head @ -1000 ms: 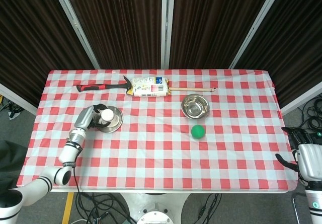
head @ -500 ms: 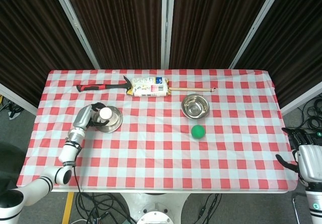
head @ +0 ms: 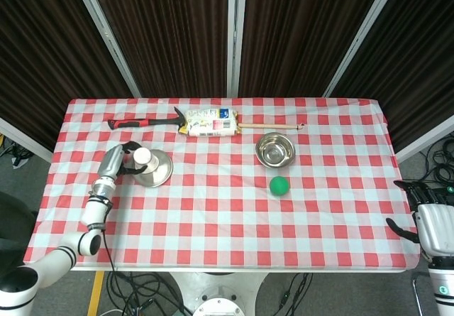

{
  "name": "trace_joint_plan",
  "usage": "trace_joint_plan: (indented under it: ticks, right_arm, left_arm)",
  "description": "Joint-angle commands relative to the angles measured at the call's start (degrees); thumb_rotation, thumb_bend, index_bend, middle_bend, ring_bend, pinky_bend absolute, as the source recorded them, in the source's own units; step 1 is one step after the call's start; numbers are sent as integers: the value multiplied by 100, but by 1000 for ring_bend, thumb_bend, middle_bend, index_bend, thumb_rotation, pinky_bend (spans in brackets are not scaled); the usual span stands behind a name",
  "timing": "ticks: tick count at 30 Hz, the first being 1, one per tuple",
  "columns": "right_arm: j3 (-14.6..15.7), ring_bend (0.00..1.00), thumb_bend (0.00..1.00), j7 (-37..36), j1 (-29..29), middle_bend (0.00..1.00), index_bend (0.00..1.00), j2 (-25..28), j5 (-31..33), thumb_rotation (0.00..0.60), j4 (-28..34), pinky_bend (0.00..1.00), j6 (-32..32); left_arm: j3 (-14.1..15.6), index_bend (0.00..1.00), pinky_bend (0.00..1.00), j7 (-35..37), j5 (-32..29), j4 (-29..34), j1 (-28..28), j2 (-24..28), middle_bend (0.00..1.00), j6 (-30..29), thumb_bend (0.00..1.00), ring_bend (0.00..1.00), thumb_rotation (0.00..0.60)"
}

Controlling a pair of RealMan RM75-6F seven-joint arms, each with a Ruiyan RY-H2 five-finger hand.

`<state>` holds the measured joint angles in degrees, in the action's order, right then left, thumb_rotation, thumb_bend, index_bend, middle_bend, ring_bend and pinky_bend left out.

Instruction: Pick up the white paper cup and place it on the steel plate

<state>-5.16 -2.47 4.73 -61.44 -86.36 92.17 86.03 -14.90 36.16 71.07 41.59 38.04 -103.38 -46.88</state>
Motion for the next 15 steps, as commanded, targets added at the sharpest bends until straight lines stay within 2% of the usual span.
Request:
trace_joint_plan:
  ticks: [1,4,7,12,15]
  right_arm:
    - [30,192,70,-9,14,281,228,25,-20,600,6,308,-48]
    - [41,192,70,-5,17,274,228,54,-8,600,30,308,-77]
    - [36,191,70,7,16,269,228,68,-2,600,49,308,-70]
    - [32,180,70,-3,9,268,228,60,2,600,37,307,-49]
    - [37,178,70,-13,13,268,228,53,-13,600,31,307,-49]
  left_arm:
    - [121,438,292,75,181,247,-104,36,429,-216,266,278,600]
    - [207,438,291,107,330,462,-144,58,429,-376,265,279,600]
    - [198,438,289,33,300,410,-112,13,429,-328,265,279,600]
    - [-49,438,283,80,-37,32,-26,-99,428,-57,265,279,600]
    - [-101,438,282,65,-119,-117,-9,-124,429,29,264,278,600]
